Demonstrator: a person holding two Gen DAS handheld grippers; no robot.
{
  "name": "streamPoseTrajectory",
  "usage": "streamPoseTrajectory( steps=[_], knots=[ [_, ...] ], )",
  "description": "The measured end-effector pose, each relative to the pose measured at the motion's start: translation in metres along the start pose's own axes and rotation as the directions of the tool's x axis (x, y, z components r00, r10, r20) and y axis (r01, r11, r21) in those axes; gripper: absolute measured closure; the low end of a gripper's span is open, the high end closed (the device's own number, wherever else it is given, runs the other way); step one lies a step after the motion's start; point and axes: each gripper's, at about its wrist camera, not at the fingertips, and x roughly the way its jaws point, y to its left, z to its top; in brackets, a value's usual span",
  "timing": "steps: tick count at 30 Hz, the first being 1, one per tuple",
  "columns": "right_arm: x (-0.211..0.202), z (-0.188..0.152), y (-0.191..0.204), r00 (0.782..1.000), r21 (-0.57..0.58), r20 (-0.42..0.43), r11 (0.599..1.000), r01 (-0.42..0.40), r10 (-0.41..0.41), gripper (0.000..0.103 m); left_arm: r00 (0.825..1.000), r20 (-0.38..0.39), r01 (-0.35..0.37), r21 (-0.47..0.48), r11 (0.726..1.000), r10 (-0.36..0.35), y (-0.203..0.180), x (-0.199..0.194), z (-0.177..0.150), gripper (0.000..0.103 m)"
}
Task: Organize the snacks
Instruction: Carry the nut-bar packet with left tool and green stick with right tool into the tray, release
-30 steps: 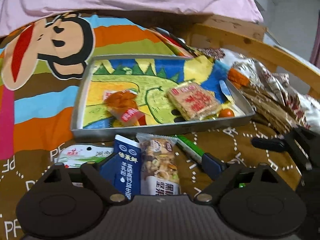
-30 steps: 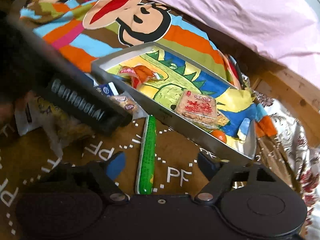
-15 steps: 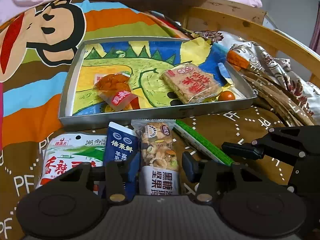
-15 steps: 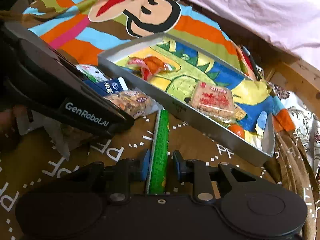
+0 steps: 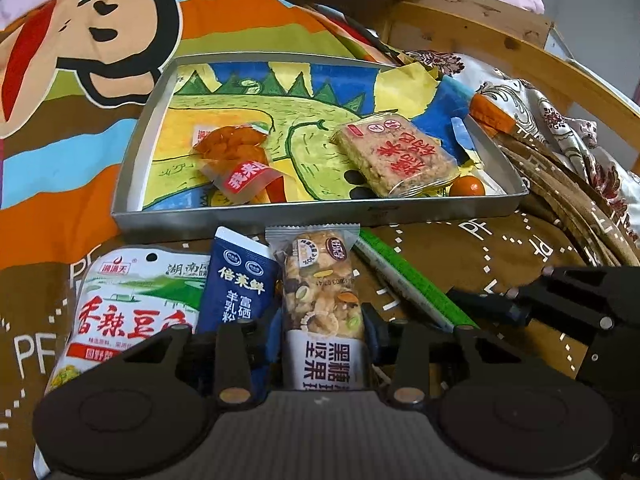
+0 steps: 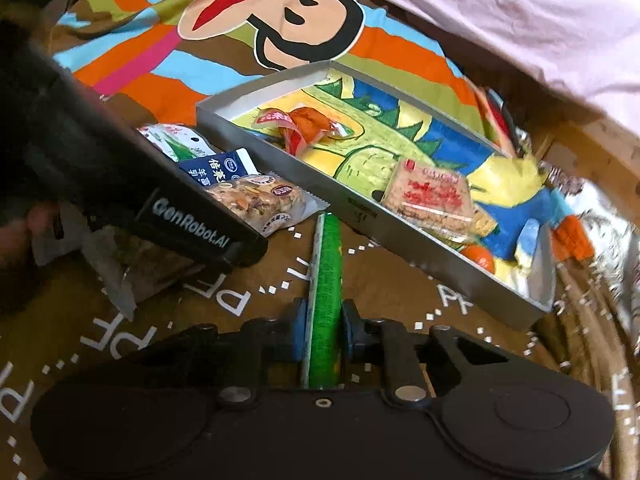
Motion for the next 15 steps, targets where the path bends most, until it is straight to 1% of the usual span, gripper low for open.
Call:
streamPoseTrajectory(
  steps=[2, 5, 7, 9, 10, 13, 15],
  knots=[
    [-0.003, -0.001, 0.006, 1.000, -0.046, 0.005, 0.998, 0.031, -0.031, 0.084, 1.000, -0.010, -0.001, -0.026, 1.000, 0.001, -0.001, -0.004, 0.001, 0.060],
    [-0.010, -0.005, 0.018, 0.996, -0.148, 0.029, 0.985, 0.090, -0.087, 0.084, 0.999, -0.031, 0.016, -0.100, 0.995, -0.019, -0.001, -0.011, 0.002, 0.061],
    [-0.016, -0.011, 0.030, 0.988, -0.261, 0.066, 0.954, 0.149, -0.136, 0.084, 0.999, -0.036, 0.026, -0.137, 0.990, -0.031, -0.001, -0.016, 0.001, 0.061],
    [-0.020, -0.018, 0.037, 0.981, -0.337, 0.097, 0.922, 0.190, -0.167, 0.085, 0.999, -0.024, 0.024, -0.150, 0.988, -0.028, -0.001, -0.023, -0.001, 0.061],
    [-0.022, -0.020, 0.039, 0.977, -0.360, 0.114, 0.909, 0.210, -0.180, 0.085, 1.000, -0.014, 0.022, -0.148, 0.989, -0.024, -0.003, -0.027, -0.001, 0.061],
    [-0.026, -0.024, 0.043, 0.951, -0.425, 0.195, 0.853, 0.302, -0.240, 0.084, 1.000, 0.021, 0.020, -0.132, 0.991, -0.017, -0.006, -0.042, -0.001, 0.061],
    [-0.029, -0.023, 0.040, 0.940, -0.417, 0.219, 0.846, 0.332, -0.261, 0.084, 0.999, 0.050, 0.016, -0.125, 0.992, -0.010, -0.008, -0.052, 0.001, 0.061]
  ],
)
